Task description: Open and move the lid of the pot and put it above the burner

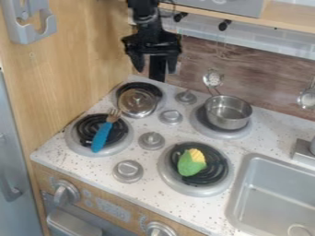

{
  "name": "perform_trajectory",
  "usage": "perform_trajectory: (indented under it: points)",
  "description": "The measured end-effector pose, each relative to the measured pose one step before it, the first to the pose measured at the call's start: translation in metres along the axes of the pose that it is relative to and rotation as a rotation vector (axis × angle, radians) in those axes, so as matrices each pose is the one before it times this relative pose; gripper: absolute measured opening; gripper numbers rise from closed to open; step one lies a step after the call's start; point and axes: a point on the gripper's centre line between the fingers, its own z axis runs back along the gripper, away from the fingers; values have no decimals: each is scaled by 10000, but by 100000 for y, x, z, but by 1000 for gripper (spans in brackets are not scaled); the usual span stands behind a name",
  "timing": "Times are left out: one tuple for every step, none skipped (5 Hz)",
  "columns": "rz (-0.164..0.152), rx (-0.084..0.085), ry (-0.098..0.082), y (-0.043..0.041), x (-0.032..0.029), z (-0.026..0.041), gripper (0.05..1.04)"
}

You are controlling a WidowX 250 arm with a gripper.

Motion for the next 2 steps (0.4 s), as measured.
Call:
perform_trajectory:
  points:
    - [-26,725,1163,1064,-1257,-237,999]
    - [-302,876,767,6,-1029,404,999]
